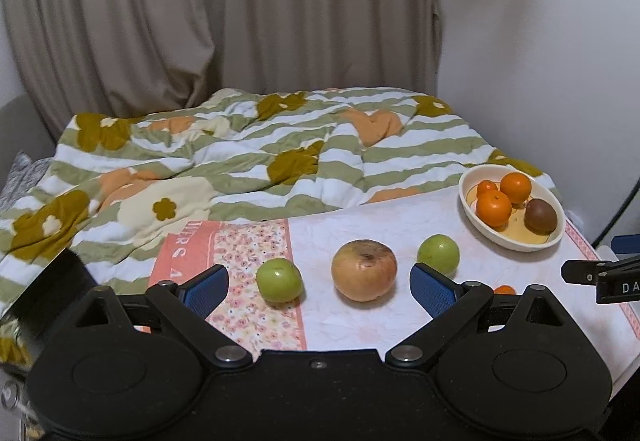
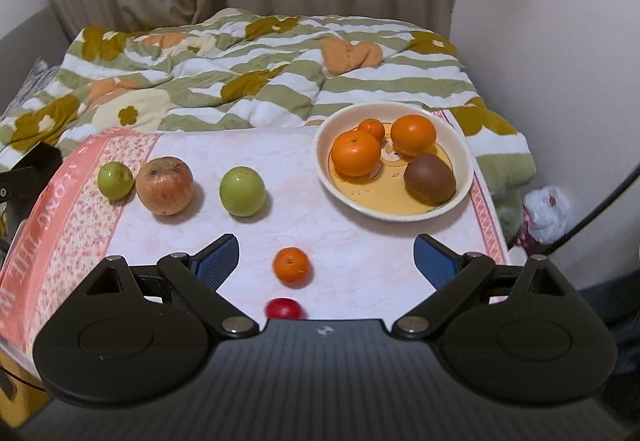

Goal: Organize fruits
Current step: 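Grasp the large red-yellow apple with the left tool while the right tool grasps the small mandarin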

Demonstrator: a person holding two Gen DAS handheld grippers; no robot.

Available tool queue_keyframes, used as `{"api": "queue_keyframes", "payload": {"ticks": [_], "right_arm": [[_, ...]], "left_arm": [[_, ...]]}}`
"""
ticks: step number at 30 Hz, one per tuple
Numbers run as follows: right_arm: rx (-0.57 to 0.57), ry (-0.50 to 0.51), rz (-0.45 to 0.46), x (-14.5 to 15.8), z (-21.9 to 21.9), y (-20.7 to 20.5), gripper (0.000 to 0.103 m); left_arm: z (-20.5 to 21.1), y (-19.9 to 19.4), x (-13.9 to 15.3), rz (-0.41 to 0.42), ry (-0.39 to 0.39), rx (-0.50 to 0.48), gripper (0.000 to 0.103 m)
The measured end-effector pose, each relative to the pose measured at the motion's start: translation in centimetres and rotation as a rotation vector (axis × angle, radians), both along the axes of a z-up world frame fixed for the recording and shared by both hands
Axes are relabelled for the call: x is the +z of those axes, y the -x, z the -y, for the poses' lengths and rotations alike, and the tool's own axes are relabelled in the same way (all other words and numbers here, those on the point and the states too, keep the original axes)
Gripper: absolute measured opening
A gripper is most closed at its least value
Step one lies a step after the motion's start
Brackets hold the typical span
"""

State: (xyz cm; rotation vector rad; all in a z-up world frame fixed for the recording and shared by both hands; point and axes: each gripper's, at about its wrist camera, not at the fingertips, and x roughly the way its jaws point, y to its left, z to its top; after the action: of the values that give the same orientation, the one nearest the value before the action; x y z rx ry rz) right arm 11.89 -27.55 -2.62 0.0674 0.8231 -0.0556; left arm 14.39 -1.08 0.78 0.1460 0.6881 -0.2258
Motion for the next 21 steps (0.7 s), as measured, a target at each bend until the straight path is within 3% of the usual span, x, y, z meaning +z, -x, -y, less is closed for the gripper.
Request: {"api": "queue_keyframes", "payload": {"ticks": [9,21], "right_arm": [[-0.107,-0.006,-0.024,-2.1,-2.8,-1.1,0.103],[-0.127,-0.018,-0.1,-6.1,-3.1,-4.4,0.103]], "left_arm": [[-1.4,-3.7,-2.0,-0.044,-0.002,-0.118,0.099],[1.3,-8.4,-5.6,-0.116,-0.036,-0.194,0.099]]}}
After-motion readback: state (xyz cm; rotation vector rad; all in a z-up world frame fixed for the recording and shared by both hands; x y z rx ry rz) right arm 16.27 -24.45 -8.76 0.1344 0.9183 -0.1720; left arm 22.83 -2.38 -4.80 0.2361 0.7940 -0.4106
